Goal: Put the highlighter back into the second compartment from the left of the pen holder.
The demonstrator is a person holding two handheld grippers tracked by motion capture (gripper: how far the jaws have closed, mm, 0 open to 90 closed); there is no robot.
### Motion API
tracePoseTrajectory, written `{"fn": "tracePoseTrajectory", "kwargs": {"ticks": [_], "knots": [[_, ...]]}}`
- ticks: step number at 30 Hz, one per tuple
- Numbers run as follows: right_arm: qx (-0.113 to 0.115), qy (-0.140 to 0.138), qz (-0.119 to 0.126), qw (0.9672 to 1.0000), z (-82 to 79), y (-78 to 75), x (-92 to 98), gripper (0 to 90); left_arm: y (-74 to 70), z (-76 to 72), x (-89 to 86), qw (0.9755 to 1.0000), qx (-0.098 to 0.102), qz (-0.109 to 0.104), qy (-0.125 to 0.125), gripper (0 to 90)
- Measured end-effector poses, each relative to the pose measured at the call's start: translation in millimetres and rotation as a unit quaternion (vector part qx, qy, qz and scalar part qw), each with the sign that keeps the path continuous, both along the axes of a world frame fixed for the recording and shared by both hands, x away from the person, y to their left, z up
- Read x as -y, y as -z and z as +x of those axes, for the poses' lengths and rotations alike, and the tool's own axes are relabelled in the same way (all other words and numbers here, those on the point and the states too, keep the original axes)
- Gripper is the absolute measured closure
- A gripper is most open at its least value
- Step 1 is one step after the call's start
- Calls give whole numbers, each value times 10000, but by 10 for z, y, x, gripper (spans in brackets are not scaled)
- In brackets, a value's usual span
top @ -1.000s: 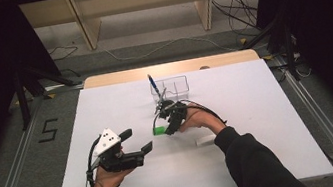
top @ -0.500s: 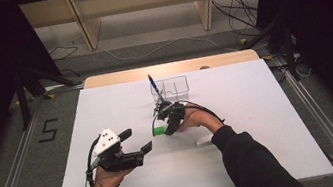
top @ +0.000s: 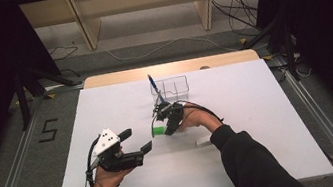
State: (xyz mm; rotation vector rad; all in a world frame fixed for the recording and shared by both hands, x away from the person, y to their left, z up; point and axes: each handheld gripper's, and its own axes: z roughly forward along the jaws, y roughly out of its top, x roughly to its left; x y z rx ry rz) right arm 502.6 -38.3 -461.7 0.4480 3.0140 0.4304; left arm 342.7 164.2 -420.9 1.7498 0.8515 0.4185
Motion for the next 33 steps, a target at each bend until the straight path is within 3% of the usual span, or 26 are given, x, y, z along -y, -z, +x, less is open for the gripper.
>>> {"fn": "tracePoseTrajectory", "kwargs": {"ticks": [25, 30, 33], "knots": [[75, -202, -322, 9992, -28, -24, -96, 668, -6, -6, -1, 10000, 12, 10, 22, 142], [95, -196, -242, 9995, -38, -46, -92, 669, -7, -7, -4, 10000, 34, 3, 12, 142], [179, -116, -31, 9998, -41, -123, -76, 670, -8, -8, -5, 10000, 36, 3, 8, 142]]}}
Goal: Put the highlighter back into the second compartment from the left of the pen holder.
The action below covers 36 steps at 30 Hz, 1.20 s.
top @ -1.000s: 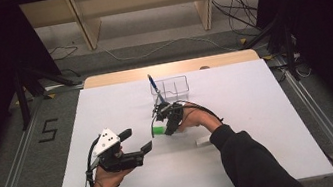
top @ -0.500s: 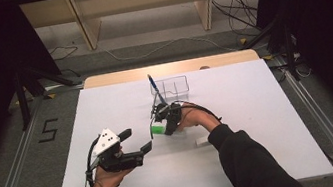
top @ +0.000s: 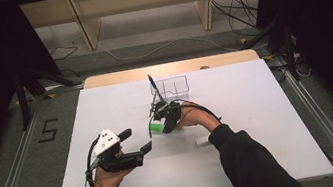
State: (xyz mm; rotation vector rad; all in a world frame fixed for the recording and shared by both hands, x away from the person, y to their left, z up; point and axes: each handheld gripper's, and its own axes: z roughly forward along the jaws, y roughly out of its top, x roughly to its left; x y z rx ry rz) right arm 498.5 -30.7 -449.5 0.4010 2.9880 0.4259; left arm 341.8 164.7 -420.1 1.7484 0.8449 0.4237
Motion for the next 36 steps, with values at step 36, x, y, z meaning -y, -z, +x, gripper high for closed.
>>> {"fn": "tracePoseTrajectory", "kwargs": {"ticks": [36], "knots": [[1113, 1504, 3115, 9316, 8, -731, 556, 669, 4, 3, -14, 9998, -5, -159, -146, 142]]}}
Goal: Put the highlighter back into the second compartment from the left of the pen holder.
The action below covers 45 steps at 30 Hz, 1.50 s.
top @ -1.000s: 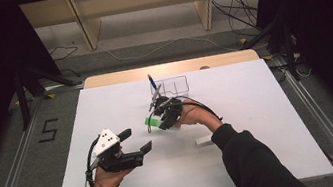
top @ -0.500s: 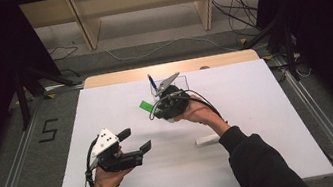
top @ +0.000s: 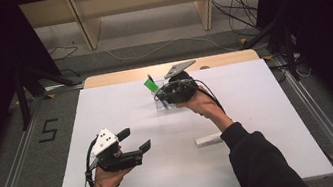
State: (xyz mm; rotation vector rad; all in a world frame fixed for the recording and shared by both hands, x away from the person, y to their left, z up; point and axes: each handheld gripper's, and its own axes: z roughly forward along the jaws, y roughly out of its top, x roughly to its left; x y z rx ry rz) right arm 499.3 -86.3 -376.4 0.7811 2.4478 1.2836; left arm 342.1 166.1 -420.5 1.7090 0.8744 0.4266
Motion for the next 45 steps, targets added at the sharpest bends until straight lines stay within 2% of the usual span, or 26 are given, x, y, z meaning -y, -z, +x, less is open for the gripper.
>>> {"fn": "tracePoseTrajectory", "kwargs": {"ticks": [3, 7, 14, 17, 24, 28, 39, 45], "knots": [[71, 238, 172, 9995, 41, -25, 48, 669, 4, 0, 2, 10000, -2, 14, 2, 142], [183, 530, 244, 9981, 107, -37, 79, 669, 1, -3, 3, 10000, 9, 4, -3, 142], [314, 869, 366, 9950, 213, -9, 85, 669, 0, 1, -6, 10000, 0, 8, -15, 142], [355, 933, 407, 9942, 242, 5, 80, 669, -3, 0, -3, 10000, 6, 7, -12, 142], [471, 1229, 572, 9897, 336, 39, 49, 668, -3, 2, -11, 10000, 9, 9, -7, 142], [503, 1267, 513, 9893, 362, 50, 42, 669, -7, 0, -13, 10000, 15, 11, -9, 142], [664, 1605, 503, 9835, 442, 69, -16, 668, -5, -1, -9, 10000, 14, -38, -33, 142], [688, 1715, 467, 9817, 478, 107, -37, 668, -6, -1, -12, 10000, 8, -44, -36, 142]]}}
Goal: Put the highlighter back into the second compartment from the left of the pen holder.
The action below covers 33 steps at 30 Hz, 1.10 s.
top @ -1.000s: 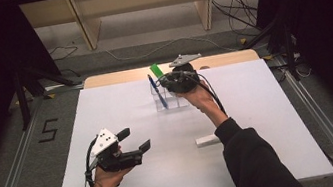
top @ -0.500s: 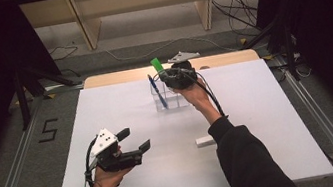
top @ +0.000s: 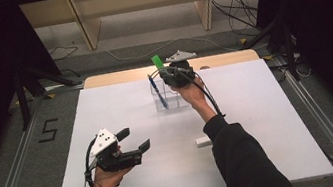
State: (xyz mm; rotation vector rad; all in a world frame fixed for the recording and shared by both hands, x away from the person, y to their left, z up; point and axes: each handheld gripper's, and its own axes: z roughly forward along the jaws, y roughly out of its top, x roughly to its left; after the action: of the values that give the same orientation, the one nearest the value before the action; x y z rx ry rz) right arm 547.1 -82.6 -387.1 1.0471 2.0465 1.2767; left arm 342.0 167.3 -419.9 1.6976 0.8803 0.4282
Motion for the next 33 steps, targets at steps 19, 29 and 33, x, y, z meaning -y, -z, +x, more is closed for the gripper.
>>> {"fn": "tracePoseTrajectory", "kwargs": {"ticks": [19, 29, 33], "knots": [[34, 274, 57, 9996, 24, 111, -72, 668, -5, -1, -4, 10000, 9, -32, 11, 129], [5, 386, 90, 9992, 21, 168, -113, 668, -9, -2, -13, 10000, 35, -36, -3, 113], [-3, 426, 109, 9990, 22, 183, -120, 667, -10, -1, -16, 10000, 47, -22, -12, 112]]}}
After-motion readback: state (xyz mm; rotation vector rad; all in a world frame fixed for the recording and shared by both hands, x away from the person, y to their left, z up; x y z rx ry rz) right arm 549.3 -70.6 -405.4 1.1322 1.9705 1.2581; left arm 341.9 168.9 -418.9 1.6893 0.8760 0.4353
